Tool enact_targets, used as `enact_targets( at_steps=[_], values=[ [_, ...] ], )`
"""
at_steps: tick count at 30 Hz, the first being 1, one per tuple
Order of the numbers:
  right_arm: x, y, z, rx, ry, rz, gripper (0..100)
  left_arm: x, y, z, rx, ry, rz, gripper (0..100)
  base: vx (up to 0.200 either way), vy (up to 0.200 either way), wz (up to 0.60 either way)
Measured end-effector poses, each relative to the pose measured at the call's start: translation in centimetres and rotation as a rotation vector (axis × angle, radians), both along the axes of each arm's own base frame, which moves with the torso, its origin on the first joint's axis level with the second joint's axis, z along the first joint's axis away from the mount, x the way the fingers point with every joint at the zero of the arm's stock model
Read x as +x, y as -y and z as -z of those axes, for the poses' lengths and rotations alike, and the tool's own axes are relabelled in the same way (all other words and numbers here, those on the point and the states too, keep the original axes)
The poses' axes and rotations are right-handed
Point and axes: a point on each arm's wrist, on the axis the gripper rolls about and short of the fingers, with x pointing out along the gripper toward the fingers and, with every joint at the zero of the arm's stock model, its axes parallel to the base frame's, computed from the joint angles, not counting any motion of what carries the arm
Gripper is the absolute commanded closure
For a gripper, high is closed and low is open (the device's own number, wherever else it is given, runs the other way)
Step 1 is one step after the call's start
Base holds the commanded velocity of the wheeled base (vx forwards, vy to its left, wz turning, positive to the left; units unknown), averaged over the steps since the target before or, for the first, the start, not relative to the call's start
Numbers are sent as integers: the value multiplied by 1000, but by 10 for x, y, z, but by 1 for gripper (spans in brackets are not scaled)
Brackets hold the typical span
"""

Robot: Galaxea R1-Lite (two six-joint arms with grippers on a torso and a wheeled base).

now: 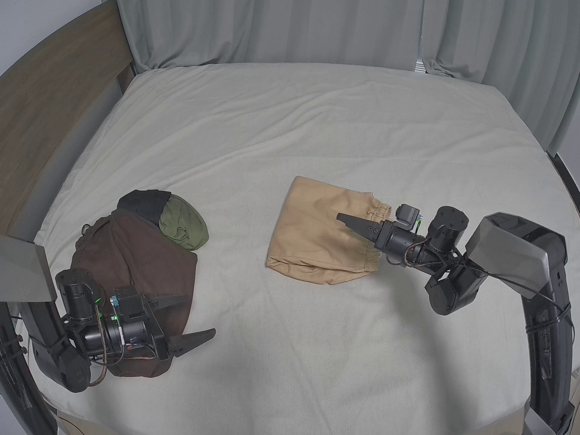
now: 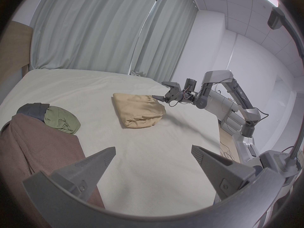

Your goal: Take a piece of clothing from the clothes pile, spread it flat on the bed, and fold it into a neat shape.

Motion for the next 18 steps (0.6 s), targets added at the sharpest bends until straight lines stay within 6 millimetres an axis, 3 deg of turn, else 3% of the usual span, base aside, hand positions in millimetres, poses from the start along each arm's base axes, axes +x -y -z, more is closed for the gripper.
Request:
enact_targets(
  at_steps=[8, 18],
  values=[
    [12, 13, 36, -16, -54, 35, 0, -1, 2, 1, 1, -3, 7, 0, 0, 0, 0],
    [10, 14, 39, -20, -56, 38, 0, -1, 3, -1, 0, 4, 12, 0, 0, 0, 0]
  ],
)
